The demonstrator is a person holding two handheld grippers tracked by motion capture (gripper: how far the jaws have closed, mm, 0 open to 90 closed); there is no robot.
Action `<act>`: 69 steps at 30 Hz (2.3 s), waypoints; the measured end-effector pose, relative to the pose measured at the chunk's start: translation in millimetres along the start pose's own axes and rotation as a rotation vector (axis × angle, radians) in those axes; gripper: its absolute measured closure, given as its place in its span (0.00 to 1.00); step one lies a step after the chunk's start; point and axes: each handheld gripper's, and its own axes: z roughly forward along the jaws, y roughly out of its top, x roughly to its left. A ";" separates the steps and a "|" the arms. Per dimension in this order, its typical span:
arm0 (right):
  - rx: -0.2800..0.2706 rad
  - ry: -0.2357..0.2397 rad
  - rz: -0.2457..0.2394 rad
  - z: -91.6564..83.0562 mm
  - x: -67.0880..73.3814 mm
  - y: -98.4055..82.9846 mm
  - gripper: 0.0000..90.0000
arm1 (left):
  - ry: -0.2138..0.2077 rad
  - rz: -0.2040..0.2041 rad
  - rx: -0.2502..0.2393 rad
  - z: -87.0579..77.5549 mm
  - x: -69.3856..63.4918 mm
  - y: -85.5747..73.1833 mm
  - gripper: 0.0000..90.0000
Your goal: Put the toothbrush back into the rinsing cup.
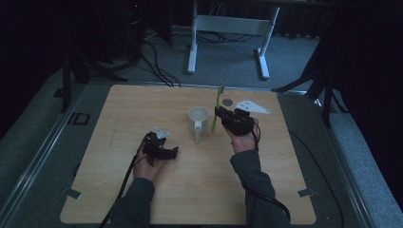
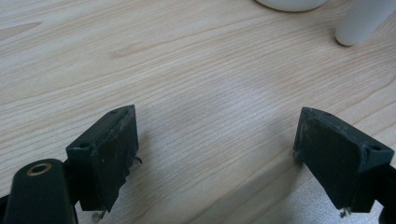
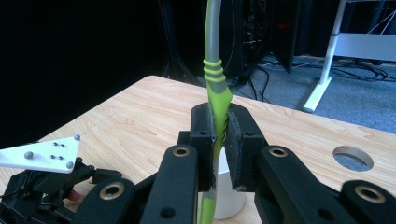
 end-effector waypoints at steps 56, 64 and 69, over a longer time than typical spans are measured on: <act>-0.014 0.008 0.022 24.6 12.2 10.5 0.91 | 0.000 0.000 0.000 0.0 0.0 0.0 0.16; -0.014 0.012 0.019 27.1 15.4 11.4 0.91 | 0.000 0.000 0.000 0.0 0.0 0.0 0.16; -0.017 0.018 0.015 28.9 18.0 13.2 0.91 | 0.000 0.000 0.001 0.0 0.0 0.0 0.16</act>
